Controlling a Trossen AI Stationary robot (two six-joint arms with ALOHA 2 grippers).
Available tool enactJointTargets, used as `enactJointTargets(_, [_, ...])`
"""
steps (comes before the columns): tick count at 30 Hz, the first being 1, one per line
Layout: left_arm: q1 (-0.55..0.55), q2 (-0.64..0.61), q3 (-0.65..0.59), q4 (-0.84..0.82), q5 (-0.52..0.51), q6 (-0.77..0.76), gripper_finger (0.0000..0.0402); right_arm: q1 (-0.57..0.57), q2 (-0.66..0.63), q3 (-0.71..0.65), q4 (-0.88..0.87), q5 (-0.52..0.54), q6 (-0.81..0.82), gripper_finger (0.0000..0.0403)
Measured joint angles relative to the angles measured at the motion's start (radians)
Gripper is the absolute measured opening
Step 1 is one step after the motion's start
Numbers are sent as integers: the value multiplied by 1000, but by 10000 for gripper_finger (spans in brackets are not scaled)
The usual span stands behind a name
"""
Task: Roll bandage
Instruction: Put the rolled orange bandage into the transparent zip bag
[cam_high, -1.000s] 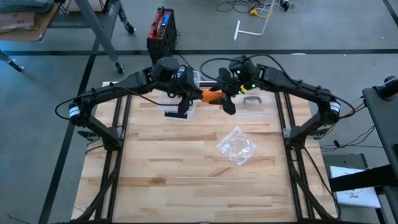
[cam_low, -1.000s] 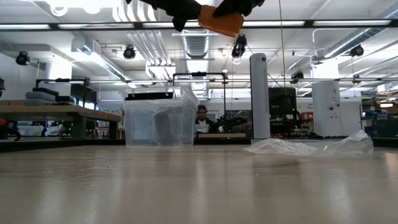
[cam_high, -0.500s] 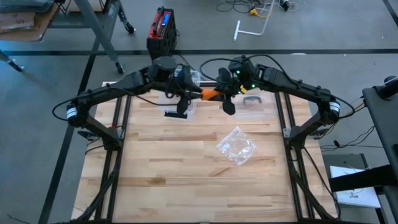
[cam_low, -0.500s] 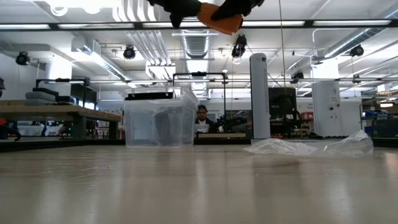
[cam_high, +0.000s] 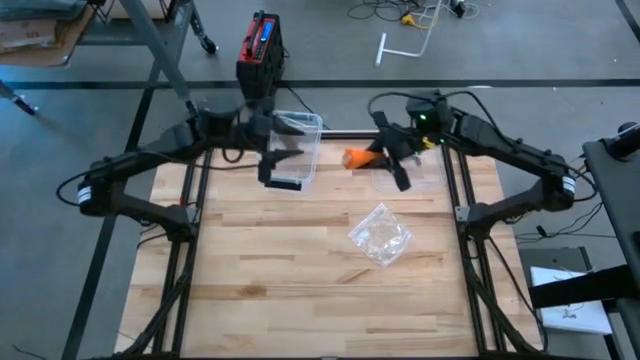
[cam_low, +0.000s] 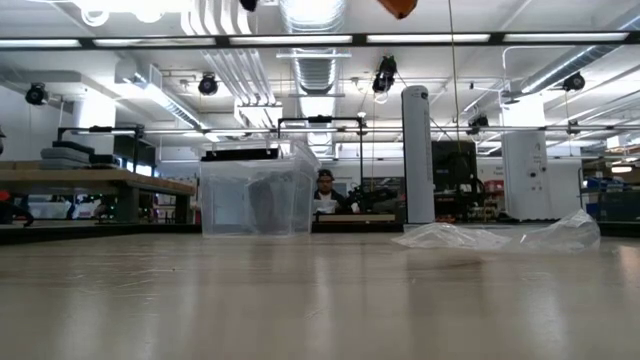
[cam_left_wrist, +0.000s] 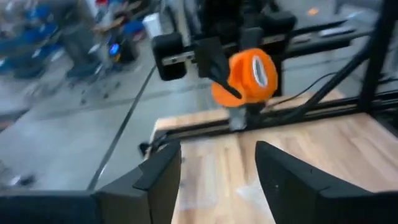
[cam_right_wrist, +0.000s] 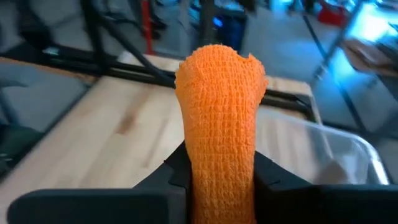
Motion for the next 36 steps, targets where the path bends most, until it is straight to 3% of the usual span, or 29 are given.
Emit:
enactJointTargets(6, [-14,-32,-265,408,132,-52,190,33,-134,-133,29,-61,49,64])
enactJointTargets(11, [-102,23,-324,541,136,-49,171,116,-227,-220,-46,-47,151,59])
enactJointTargets(16, [-237,101,-286,530,-38,-48,164,241,-288,-324,-113,156,302,59])
enactJointTargets(22, [-400,167,-274,525,-230,-88,184,369,-325,-499,-134,368,517,61])
enactJointTargets(29, [-513,273,-279,525,-460,-265,197,507,-329,-611,-101,501,680,61])
enactJointTargets(36, [-517,446,-279,570,-514,-527,209,554,-347,-559,-100,543,753,57])
